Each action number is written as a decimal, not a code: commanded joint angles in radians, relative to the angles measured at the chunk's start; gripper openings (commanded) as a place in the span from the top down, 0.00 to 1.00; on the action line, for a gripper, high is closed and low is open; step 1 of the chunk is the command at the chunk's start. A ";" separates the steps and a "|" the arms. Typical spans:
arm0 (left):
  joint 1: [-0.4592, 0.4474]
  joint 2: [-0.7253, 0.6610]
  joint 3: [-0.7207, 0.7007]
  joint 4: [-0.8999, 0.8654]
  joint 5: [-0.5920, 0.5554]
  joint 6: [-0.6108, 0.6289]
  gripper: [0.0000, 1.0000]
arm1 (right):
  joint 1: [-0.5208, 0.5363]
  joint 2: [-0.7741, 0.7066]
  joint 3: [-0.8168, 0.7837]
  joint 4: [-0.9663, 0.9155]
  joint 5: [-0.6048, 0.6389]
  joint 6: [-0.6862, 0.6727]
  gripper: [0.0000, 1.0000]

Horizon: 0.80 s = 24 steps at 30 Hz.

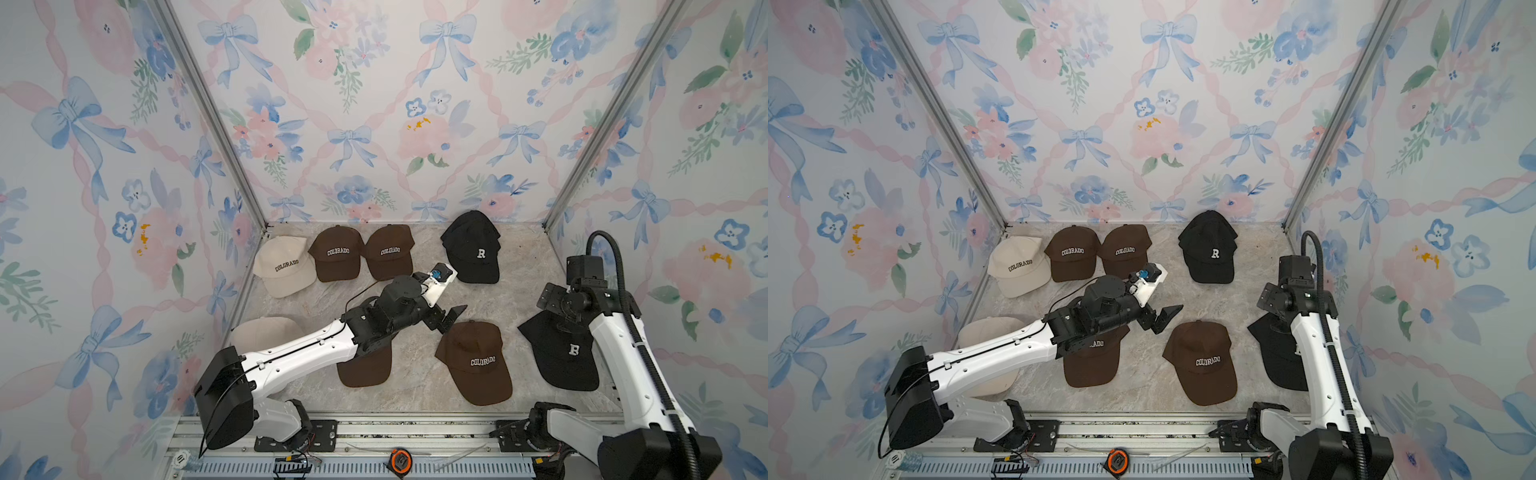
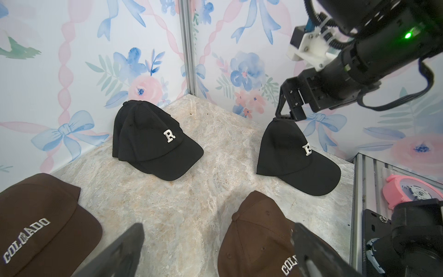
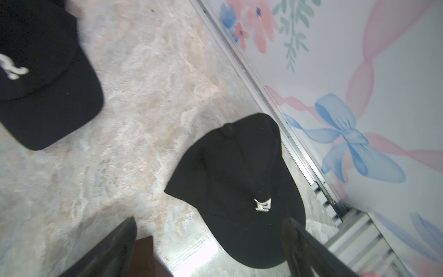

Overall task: Stack the baseball caps by color
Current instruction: Move the baseball cap to the center of the board.

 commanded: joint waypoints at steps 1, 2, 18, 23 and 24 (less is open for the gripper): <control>-0.012 -0.029 -0.003 -0.015 -0.041 -0.010 0.02 | -0.051 -0.007 -0.058 -0.003 0.015 0.087 0.04; -0.014 -0.030 -0.002 -0.016 -0.046 -0.009 0.02 | -0.069 -0.002 -0.072 0.007 0.007 0.088 0.04; -0.034 0.005 0.072 -0.080 -0.100 -0.028 0.02 | -0.257 0.075 -0.202 0.190 -0.105 0.010 0.04; -0.036 0.033 0.098 -0.090 -0.105 -0.013 0.02 | -0.285 0.107 -0.219 0.235 -0.157 -0.029 0.04; -0.034 0.037 0.103 -0.091 -0.106 -0.010 0.02 | -0.289 0.111 -0.223 0.246 -0.179 -0.031 0.04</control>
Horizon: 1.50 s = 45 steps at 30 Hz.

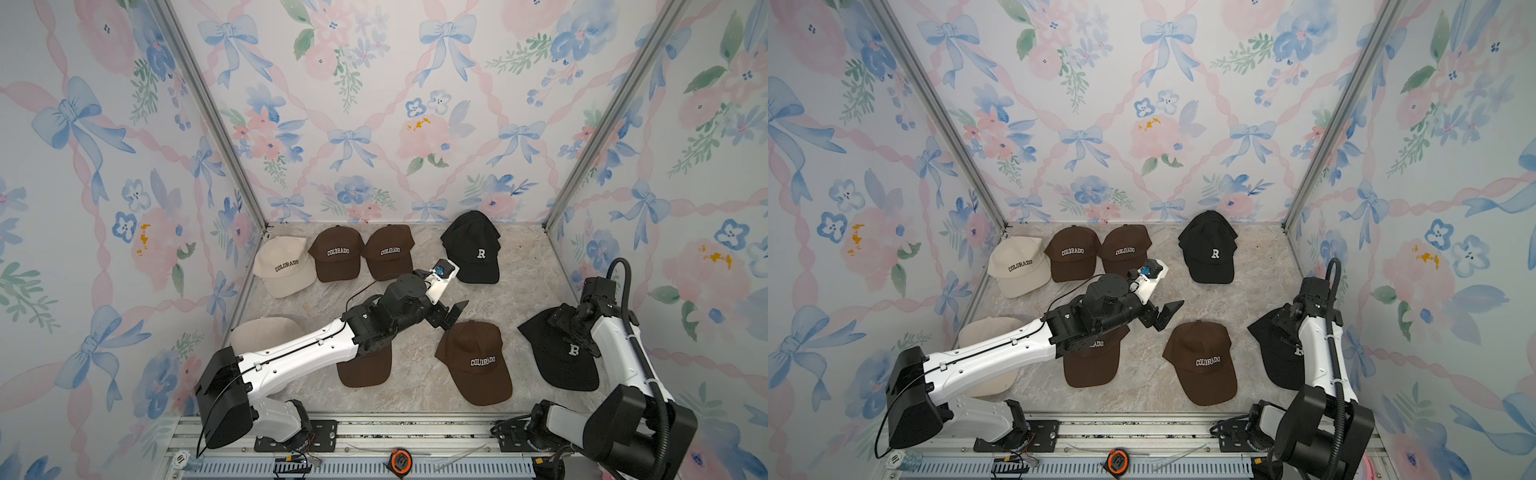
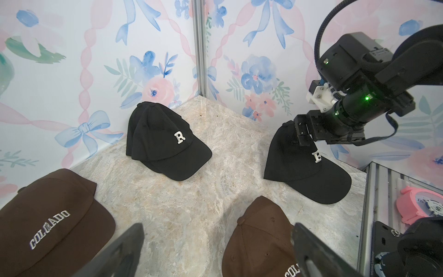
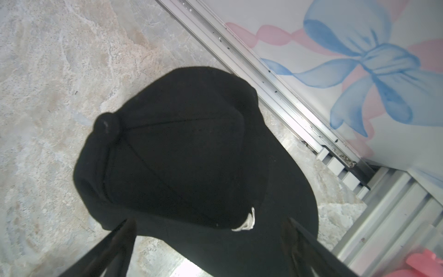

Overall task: Stack the baseball caps by color
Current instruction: Move the baseball cap to the center of the board.

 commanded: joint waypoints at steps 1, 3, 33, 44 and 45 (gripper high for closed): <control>-0.006 0.027 0.034 -0.023 -0.019 0.013 0.02 | -0.017 0.018 -0.020 0.061 -0.084 -0.034 0.03; -0.006 0.036 0.041 -0.022 -0.027 0.017 0.02 | -0.016 0.033 -0.022 0.085 -0.134 -0.029 0.03; 0.145 -0.053 -0.064 0.065 -0.061 0.054 0.02 | 0.139 0.398 0.283 0.095 -0.291 0.145 0.11; 0.192 -0.051 -0.102 0.112 -0.038 0.050 0.02 | 0.171 0.542 0.473 -0.048 -0.373 -0.047 0.12; 0.193 -0.049 -0.107 0.121 -0.035 0.047 0.02 | 0.173 0.544 0.488 -0.075 -0.379 -0.080 0.12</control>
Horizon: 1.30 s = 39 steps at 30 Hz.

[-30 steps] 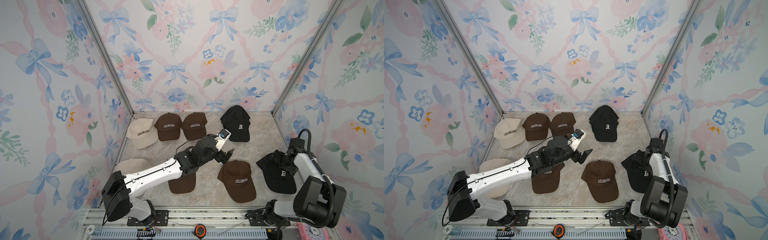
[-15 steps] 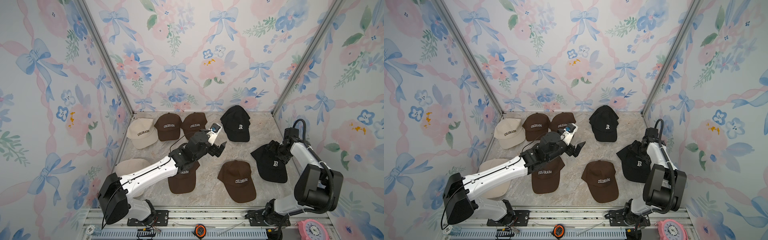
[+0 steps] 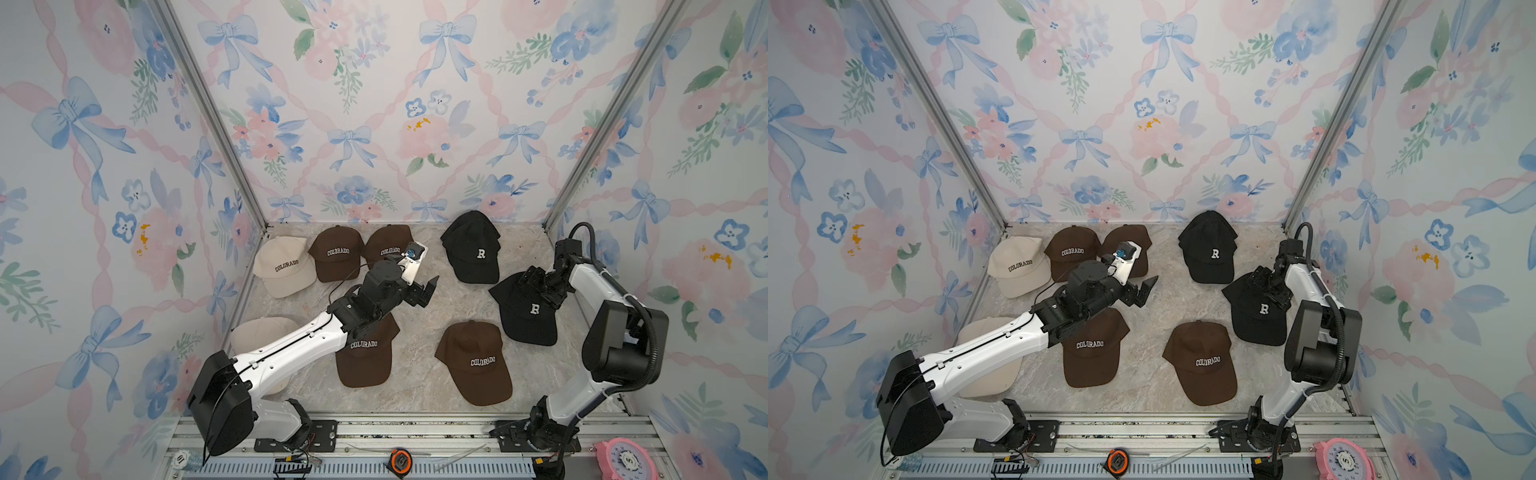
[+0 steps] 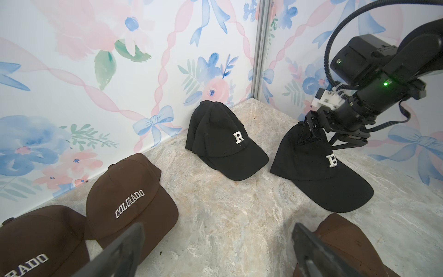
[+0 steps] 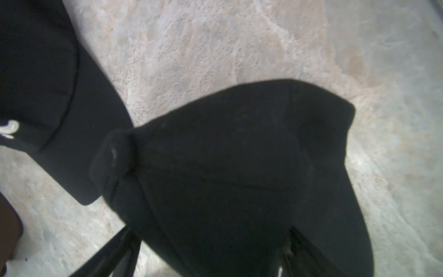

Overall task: Stack the baseball caps by color
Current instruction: Move the baseball cap to the center of the board, then pick up the baseball cap from the center of the board.

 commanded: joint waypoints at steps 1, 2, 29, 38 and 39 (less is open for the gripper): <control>0.010 -0.011 -0.028 0.054 0.024 -0.002 0.02 | 0.006 0.013 0.067 -0.132 -0.046 -0.140 0.12; 0.010 -0.009 -0.033 0.061 0.027 -0.006 0.02 | 0.008 0.011 0.074 -0.154 -0.044 -0.164 0.13; 0.008 0.054 0.030 0.044 0.080 -0.034 0.02 | 0.095 -0.042 -0.045 -0.072 0.132 -0.291 0.56; 0.001 0.031 0.013 0.035 0.067 -0.050 0.02 | 0.096 -0.062 -0.073 -0.074 0.134 -0.283 0.65; 0.000 0.030 0.010 0.035 0.067 -0.054 0.02 | 0.097 -0.063 -0.078 -0.073 0.140 -0.281 0.69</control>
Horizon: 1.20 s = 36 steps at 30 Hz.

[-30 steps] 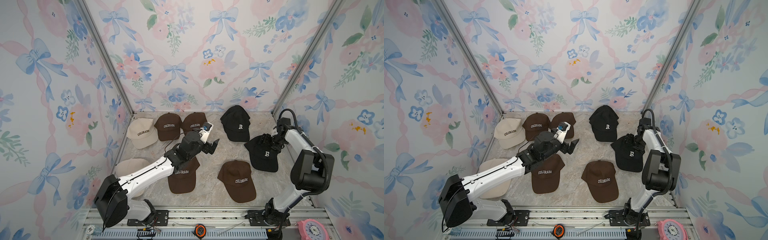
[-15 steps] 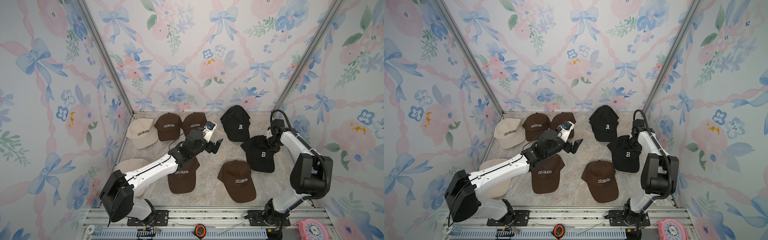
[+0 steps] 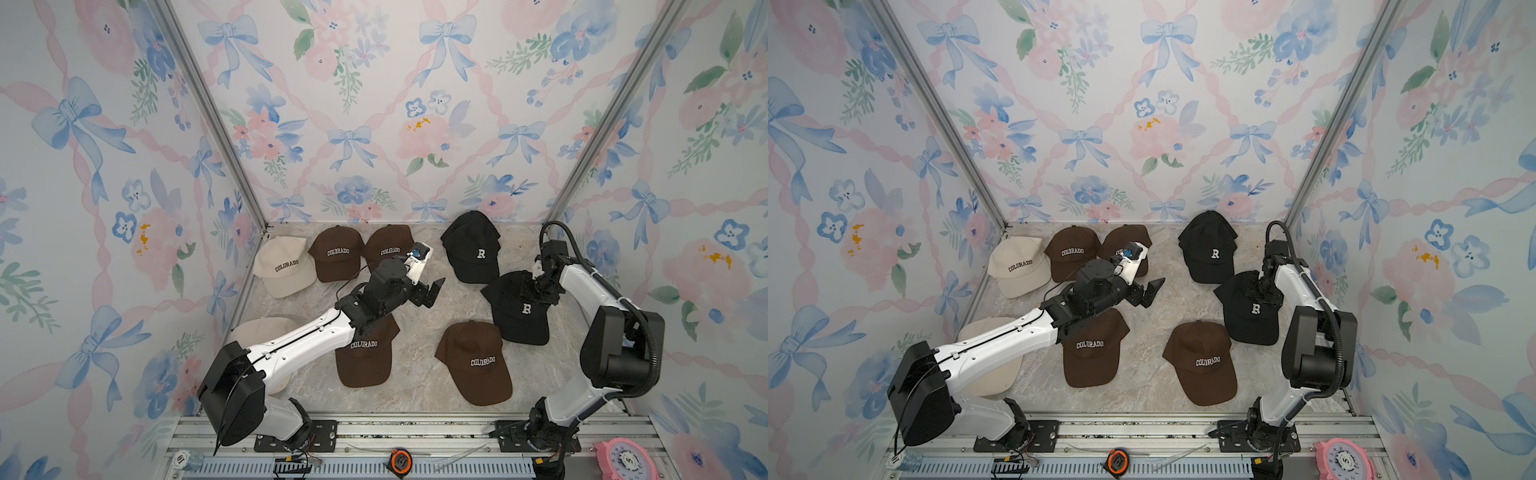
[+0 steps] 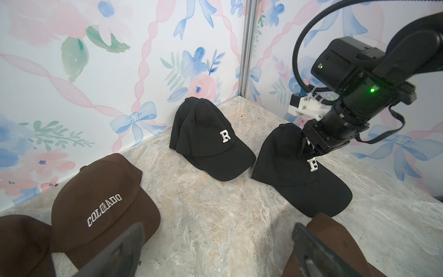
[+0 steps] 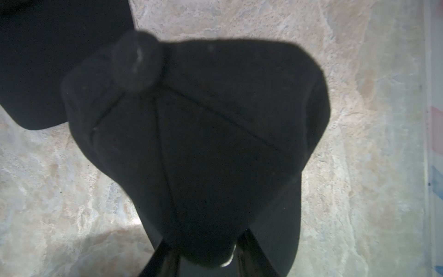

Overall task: Stack the baseball caps by color
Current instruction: Pick up the baseball cap from the center of the board.

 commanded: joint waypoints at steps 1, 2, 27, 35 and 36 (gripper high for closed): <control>-0.007 -0.034 -0.007 -0.004 -0.010 -0.025 0.02 | 0.005 -0.013 -0.024 -0.007 0.024 0.007 0.70; -0.009 -0.035 -0.009 -0.002 -0.011 -0.027 0.02 | 0.004 -0.011 -0.025 -0.009 0.030 0.008 0.71; -0.013 -0.038 -0.001 -0.016 -0.022 -0.011 0.02 | 0.038 -0.093 0.122 -0.159 0.069 -0.005 0.96; 0.008 -0.021 0.008 0.013 -0.013 -0.005 0.02 | 0.073 -0.051 0.262 -0.216 0.017 -0.068 1.00; 0.010 -0.022 0.011 0.013 -0.013 -0.002 0.02 | 0.082 -0.044 0.275 -0.217 0.017 -0.078 1.00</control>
